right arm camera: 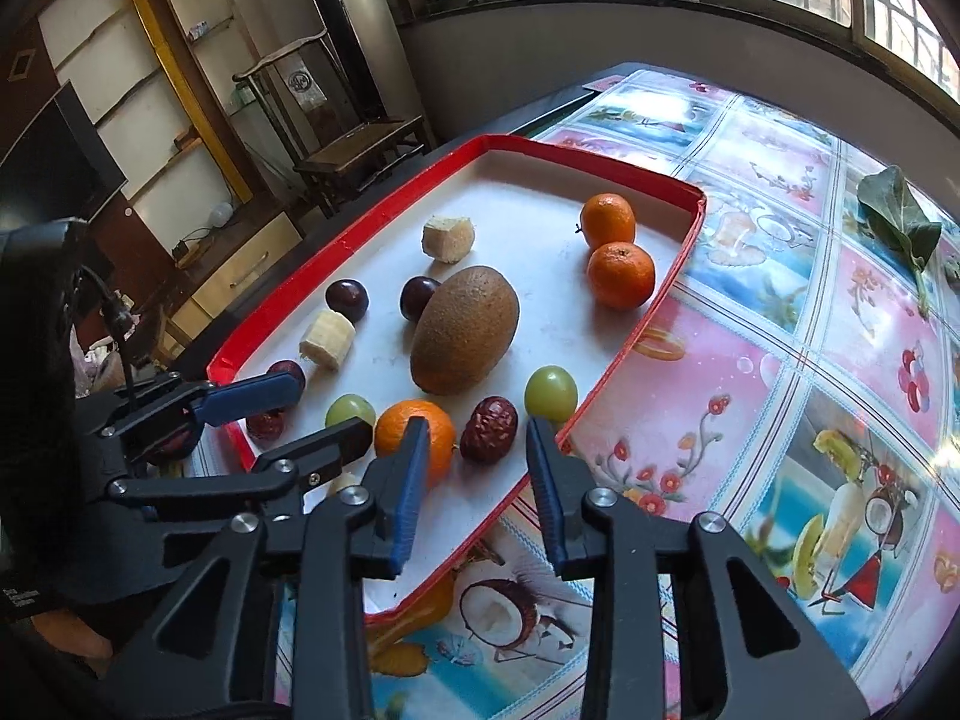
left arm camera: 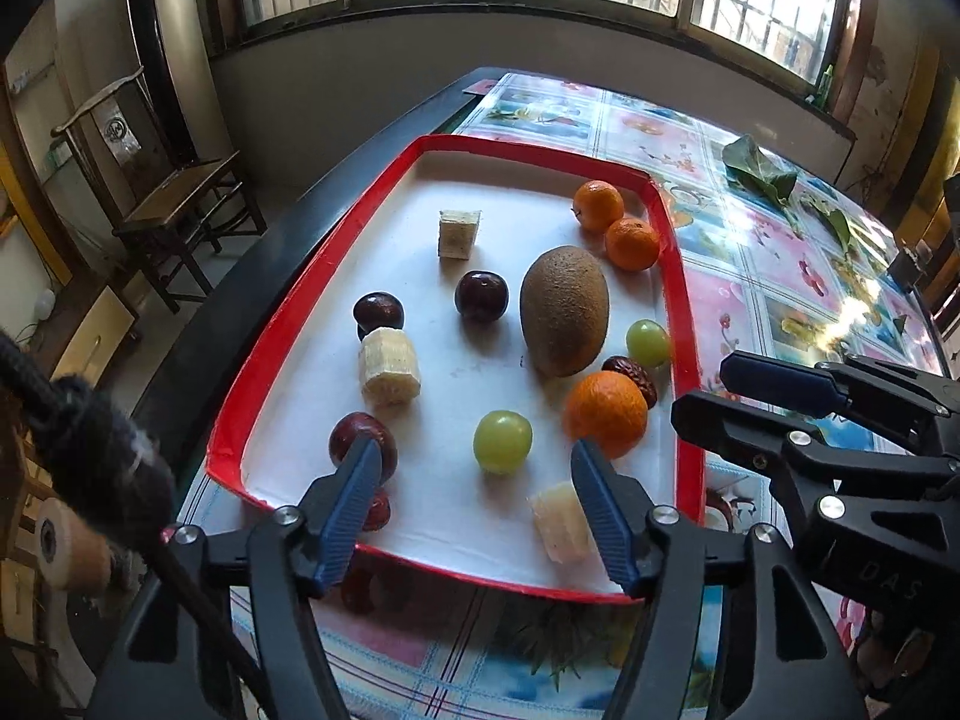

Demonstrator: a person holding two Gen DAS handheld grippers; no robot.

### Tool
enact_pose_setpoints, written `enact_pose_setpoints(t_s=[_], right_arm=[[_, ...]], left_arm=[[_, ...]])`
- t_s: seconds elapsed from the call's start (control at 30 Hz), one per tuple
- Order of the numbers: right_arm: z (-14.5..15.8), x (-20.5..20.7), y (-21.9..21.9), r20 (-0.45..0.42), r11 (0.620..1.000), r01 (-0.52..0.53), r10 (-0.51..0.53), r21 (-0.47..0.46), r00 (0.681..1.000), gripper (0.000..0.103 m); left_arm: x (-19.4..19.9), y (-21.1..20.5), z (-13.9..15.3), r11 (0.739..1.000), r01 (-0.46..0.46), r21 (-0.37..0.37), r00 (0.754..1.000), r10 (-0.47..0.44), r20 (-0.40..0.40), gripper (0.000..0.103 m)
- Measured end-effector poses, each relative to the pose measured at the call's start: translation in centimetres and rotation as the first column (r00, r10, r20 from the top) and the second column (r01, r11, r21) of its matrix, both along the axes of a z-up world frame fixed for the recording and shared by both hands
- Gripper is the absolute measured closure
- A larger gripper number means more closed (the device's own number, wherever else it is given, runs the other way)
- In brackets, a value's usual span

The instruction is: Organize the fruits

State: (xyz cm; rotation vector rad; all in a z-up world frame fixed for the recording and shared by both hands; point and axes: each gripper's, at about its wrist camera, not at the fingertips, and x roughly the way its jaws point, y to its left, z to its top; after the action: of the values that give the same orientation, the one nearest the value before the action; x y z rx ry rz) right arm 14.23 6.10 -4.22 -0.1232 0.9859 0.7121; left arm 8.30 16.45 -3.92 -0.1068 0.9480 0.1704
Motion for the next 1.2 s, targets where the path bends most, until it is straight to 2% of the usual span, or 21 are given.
enact_pose_setpoints(t_s=[0.1, 0.17, 0.37, 0.53, 0.67, 0.83, 1.2], right_arm=[[0.3, -1.0, -0.6, 0.024, 0.999, -0.037, 0.037, -0.013, 0.999, 0.058], [0.5, -1.8, -1.0, 0.049, 0.998, -0.063, 0.063, -0.019, 0.997, 0.051], [1.1, -3.4, -3.0, 0.074, 0.991, -0.135, 0.134, 0.002, 0.988, 0.041], [1.7, -5.6, -3.6, 0.138, 0.961, -0.274, 0.274, -0.019, 0.952, 0.036], [2.3, -7.2, -3.6, 0.212, 0.94, -0.334, 0.343, -0.078, 0.915, 0.03], [2.6, -8.4, -3.7, 0.242, 0.916, -0.392, 0.402, -0.091, 0.883, 0.03], [2.1, -9.5, -3.9, 0.24, 0.899, -0.431, 0.436, -0.079, 0.867, 0.03]], left_arm=[[-1.6, -0.5, 0.7, 1.0, -0.001, 0.013, 1.0, 0.001, 0.022, 0.031], [-2.7, -0.6, 1.0, 1.0, -0.009, 0.025, 0.999, 0.008, 0.034, 0.031], [-6.3, -0.7, 2.3, 0.995, -0.048, 0.084, 0.997, 0.042, 0.07, 0.028], [-8.7, -1.0, 3.0, 0.994, -0.059, 0.096, 0.995, 0.051, 0.089, 0.024], [-9.7, -1.5, 3.2, 0.993, -0.065, 0.094, 0.995, 0.057, 0.084, 0.024], [-10.7, -2.6, 3.5, 0.99, -0.064, 0.128, 0.995, 0.053, 0.088, 0.023], [-12.3, -2.9, 3.8, 0.991, -0.056, 0.124, 0.995, 0.045, 0.091, 0.023]])
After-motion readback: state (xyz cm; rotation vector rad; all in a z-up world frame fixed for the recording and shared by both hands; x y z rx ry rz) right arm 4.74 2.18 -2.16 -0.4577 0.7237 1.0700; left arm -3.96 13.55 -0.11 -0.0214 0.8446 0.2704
